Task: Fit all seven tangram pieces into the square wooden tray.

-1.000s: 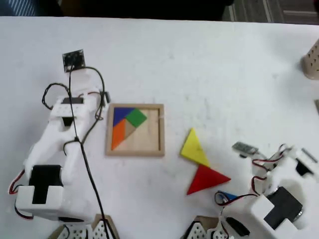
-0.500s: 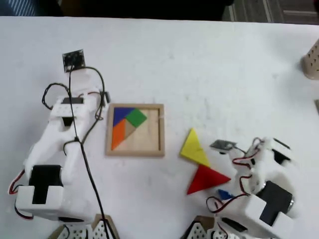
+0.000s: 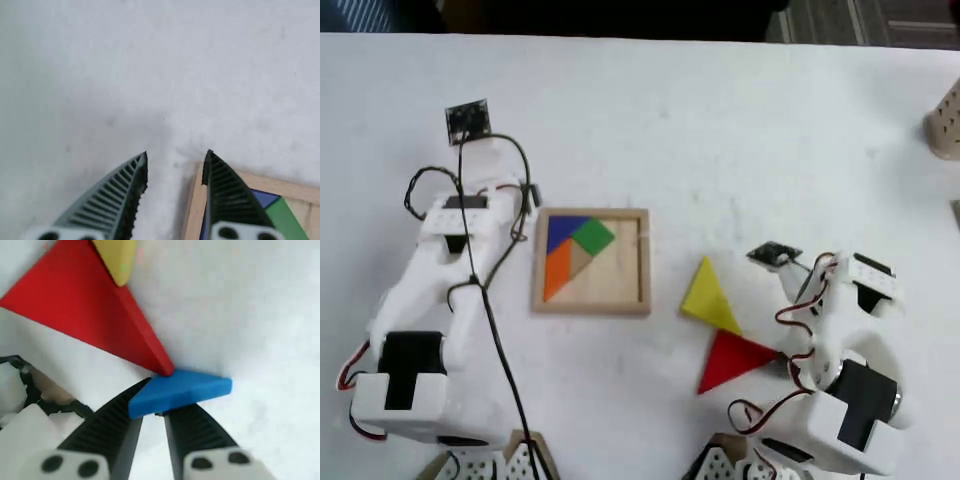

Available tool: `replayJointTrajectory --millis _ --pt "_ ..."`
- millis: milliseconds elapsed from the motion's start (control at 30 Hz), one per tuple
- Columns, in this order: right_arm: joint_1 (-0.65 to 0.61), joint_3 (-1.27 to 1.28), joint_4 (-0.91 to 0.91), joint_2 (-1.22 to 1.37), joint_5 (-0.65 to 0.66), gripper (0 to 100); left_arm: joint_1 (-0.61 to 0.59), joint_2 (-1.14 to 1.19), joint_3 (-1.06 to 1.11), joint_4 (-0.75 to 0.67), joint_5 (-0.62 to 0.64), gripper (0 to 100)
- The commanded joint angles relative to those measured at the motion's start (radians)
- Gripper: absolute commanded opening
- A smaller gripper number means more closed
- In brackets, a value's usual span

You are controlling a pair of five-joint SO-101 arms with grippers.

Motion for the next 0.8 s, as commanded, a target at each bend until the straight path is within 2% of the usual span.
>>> replayJointTrajectory --millis 0,467,767 --pt "-0.021 -0.041 -0.056 -0.016 -0.046 1.9 0.019 -0.01 -0.057 0.005 -0.011 20" --pt "-0.185 -0.046 -0.134 -0.025 -0.241 1.8 0.018 -0.01 -0.054 0.006 -0.011 20" --pt "-0.295 -0.118 0.174 -0.027 -0.275 1.8 0.021 -0.01 -0.055 0.006 -0.011 20"
